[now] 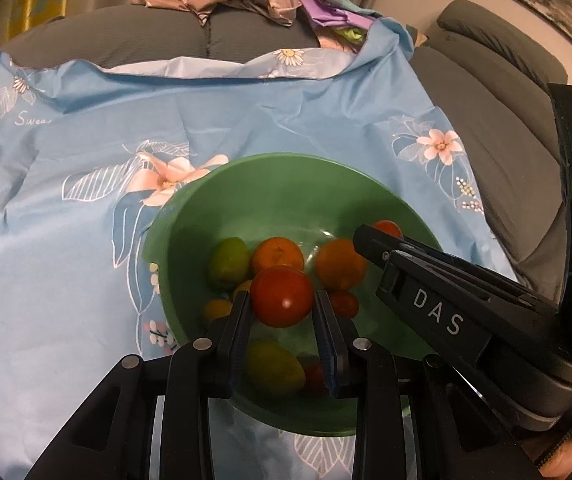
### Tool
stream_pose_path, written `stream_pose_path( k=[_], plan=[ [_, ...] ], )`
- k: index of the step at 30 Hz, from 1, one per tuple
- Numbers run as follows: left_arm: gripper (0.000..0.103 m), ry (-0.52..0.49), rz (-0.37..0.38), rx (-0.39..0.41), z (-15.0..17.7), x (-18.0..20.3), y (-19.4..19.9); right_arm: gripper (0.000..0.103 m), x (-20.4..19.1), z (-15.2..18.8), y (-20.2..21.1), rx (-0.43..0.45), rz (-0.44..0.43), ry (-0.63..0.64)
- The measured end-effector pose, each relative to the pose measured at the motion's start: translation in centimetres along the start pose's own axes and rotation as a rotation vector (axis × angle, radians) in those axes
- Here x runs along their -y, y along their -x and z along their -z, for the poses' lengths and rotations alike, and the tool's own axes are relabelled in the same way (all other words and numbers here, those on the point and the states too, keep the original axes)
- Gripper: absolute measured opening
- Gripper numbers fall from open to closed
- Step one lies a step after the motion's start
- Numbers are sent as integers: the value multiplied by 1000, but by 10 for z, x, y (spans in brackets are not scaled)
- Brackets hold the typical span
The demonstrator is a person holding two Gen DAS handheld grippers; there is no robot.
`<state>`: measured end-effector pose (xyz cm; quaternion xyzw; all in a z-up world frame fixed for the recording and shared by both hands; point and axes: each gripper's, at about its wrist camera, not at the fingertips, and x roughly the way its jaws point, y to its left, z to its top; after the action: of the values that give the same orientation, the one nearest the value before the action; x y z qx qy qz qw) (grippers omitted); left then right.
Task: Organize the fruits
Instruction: 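Lower the tomatoes into the bowl and open both tools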
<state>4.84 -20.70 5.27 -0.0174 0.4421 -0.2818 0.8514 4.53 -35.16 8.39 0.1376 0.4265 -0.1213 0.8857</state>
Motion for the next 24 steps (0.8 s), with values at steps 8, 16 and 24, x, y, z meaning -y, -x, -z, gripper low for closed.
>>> stream_pose_path(
  k=[8,16,24],
  plan=[
    [31,-17,-14,3,1,3,-2,29,3,1,-7,-25,10,5],
    [31,-24,-25,4,1,4,-3,29,3,2,-14,-49,29,17],
    [30,-5,11,0,-1,1,2,44,2,1,-6,-33,14,21]
  ],
)
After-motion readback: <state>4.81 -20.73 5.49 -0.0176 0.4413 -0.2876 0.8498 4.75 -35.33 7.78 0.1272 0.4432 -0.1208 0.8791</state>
